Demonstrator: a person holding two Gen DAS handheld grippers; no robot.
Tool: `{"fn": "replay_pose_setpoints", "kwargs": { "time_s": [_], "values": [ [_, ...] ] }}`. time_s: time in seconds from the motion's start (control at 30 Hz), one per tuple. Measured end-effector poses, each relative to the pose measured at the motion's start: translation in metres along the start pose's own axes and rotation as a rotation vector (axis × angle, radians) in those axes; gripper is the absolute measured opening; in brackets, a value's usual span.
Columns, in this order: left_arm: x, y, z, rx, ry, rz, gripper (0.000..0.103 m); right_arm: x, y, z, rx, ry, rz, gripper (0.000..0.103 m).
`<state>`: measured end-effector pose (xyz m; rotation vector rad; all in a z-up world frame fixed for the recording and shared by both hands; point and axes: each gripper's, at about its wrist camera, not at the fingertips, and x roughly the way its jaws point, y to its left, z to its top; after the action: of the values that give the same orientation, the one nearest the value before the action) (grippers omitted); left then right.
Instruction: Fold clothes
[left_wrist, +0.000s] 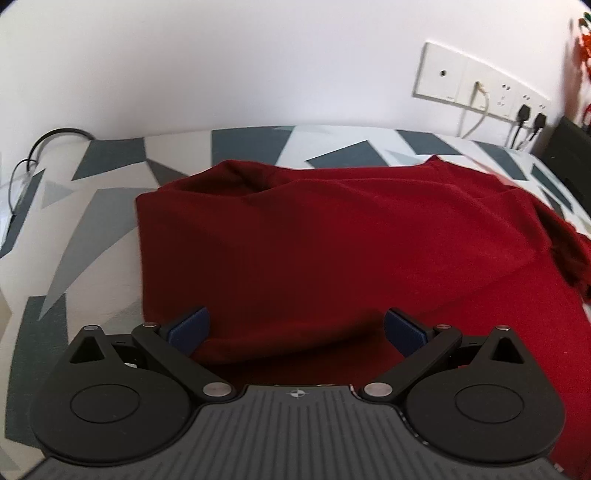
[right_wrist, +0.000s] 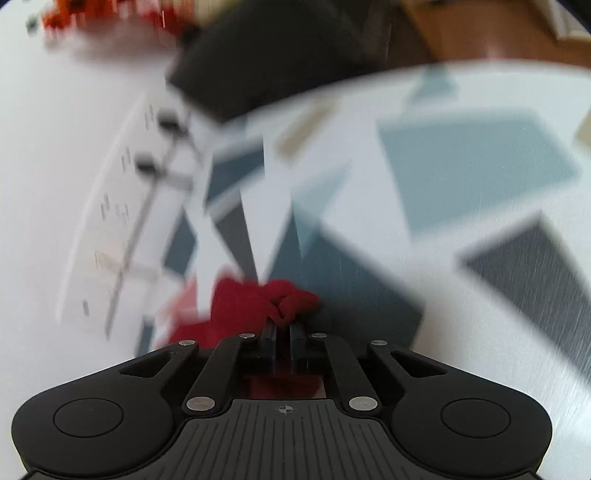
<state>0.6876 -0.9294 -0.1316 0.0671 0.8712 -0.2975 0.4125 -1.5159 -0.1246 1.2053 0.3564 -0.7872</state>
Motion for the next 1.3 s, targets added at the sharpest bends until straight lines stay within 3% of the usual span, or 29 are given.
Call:
{"fn": "replay_pose_setpoints", "kwargs": {
  "time_s": [0.13, 0.23, 0.33, 0.43, 0.67, 0.7, 0.73, 0.77, 0.8, 0.87, 0.93, 1.03, 1.1, 1.17, 1.23, 1.3],
  "values": [
    [-0.001, 0.001, -0.003, 0.002, 0.0, 0.016, 0.102, -0.039, 0.024, 0.024, -0.099, -0.292, -0.004, 0.004],
    [-0.002, 0.0, -0.006, 0.007, 0.001, 0.008, 0.102, -0.057, 0.043, 0.023, -0.184, -0.363, -0.002, 0.004],
    [0.0, -0.003, -0.01, 0.018, 0.004, 0.011, 0.102, -0.057, 0.061, 0.005, -0.291, -0.279, 0.034, 0.005],
    [0.001, -0.006, -0.012, 0.038, 0.005, 0.017, 0.102, -0.048, 0.08, -0.023, -0.35, -0.121, 0.107, 0.004],
    [-0.004, -0.002, -0.01, 0.017, 0.004, -0.003, 0.102, -0.026, 0.156, -0.107, -0.462, 0.135, 0.418, 0.005],
    [-0.005, -0.001, -0.01, 0.009, 0.003, -0.004, 0.102, -0.022, 0.167, -0.123, -0.507, 0.17, 0.434, 0.01],
    [-0.007, -0.001, -0.01, 0.007, 0.001, 0.0, 0.102, -0.016, 0.178, -0.14, -0.57, 0.204, 0.428, 0.017],
    [-0.008, -0.001, -0.009, 0.007, 0.0, 0.005, 0.102, -0.012, 0.186, -0.154, -0.627, 0.228, 0.418, 0.038],
    [-0.01, -0.002, -0.01, 0.012, -0.003, 0.006, 0.102, -0.011, 0.19, -0.162, -0.673, 0.233, 0.4, 0.043],
    [-0.015, -0.004, -0.01, 0.026, -0.012, 0.003, 0.102, -0.01, 0.194, -0.176, -0.749, 0.237, 0.373, 0.042],
    [-0.019, -0.004, -0.013, 0.033, -0.016, -0.006, 0.102, -0.015, 0.179, -0.164, -0.717, 0.192, 0.363, 0.043],
    [-0.021, 0.001, -0.017, 0.026, -0.006, -0.007, 0.102, -0.014, 0.147, -0.136, -0.671, 0.101, 0.224, 0.043],
    [-0.021, 0.005, -0.021, 0.014, 0.001, 0.0, 0.102, -0.009, 0.124, -0.121, -0.629, 0.084, 0.127, 0.043],
    [-0.023, 0.007, -0.023, 0.014, 0.006, 0.002, 0.102, -0.001, 0.102, -0.111, -0.581, 0.103, 0.084, 0.041],
    [-0.024, 0.008, -0.026, 0.023, 0.01, 0.003, 0.102, 0.0, 0.088, -0.109, -0.599, 0.107, 0.074, 0.04],
    [-0.024, 0.006, -0.026, 0.049, 0.014, 0.006, 0.102, 0.0, 0.09, -0.121, -0.699, 0.071, 0.09, 0.04]
  ]
}}
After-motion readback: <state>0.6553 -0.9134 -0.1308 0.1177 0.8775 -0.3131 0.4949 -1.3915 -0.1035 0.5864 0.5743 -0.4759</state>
